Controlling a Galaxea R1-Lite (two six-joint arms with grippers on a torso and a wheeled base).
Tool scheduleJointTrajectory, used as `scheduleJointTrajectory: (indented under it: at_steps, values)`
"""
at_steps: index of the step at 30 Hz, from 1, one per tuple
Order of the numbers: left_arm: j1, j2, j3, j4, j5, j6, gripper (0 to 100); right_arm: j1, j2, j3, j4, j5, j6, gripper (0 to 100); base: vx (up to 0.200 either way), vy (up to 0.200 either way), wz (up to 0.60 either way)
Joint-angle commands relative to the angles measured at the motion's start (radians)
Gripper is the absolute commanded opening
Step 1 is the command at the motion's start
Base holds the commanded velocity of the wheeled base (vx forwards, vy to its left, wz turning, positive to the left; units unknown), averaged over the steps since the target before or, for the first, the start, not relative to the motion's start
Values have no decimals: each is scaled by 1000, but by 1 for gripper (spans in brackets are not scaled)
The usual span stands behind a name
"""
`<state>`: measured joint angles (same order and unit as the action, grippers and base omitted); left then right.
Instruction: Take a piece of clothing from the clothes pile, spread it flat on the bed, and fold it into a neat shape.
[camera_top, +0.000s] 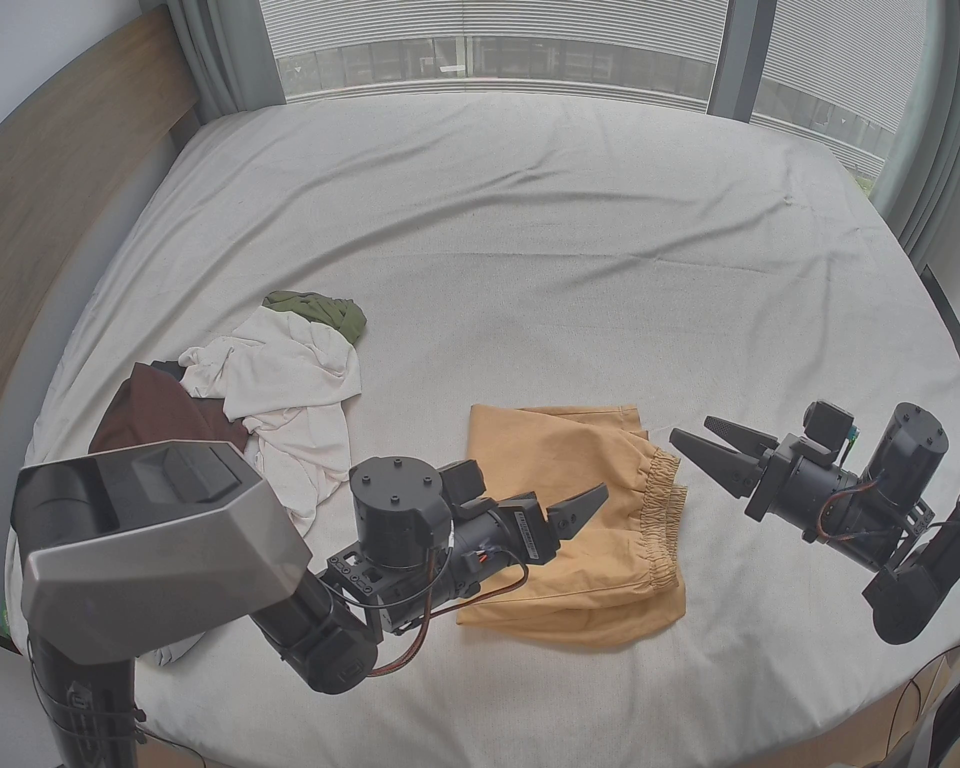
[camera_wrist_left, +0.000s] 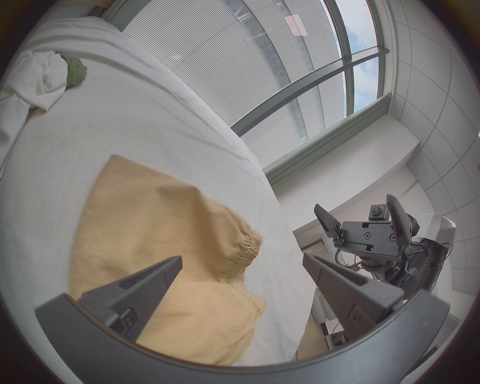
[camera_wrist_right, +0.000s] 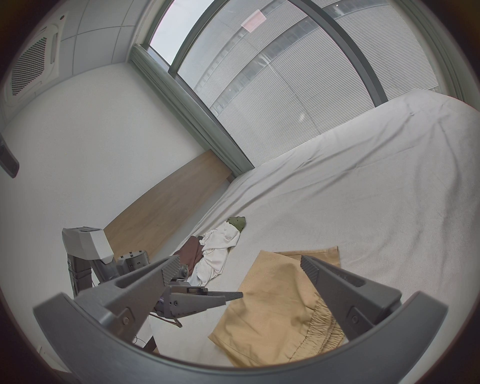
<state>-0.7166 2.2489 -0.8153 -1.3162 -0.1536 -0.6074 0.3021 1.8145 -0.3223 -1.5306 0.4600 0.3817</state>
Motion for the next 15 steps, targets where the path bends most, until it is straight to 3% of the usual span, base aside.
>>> scheduleJointTrajectory:
  at_steps: [1,7,15]
  values:
    - [31,-81,90,-15,5,8,100,-18,49,43,1,0,-24,100,0,0,0]
    - [112,-189,251,-60,3,86,100,-40,124,86,1,-1,-103,100,0,0,0]
    - [217,-226,381,-189,2,155,100,-60,137,134,18,-1,-106,100,0,0,0]
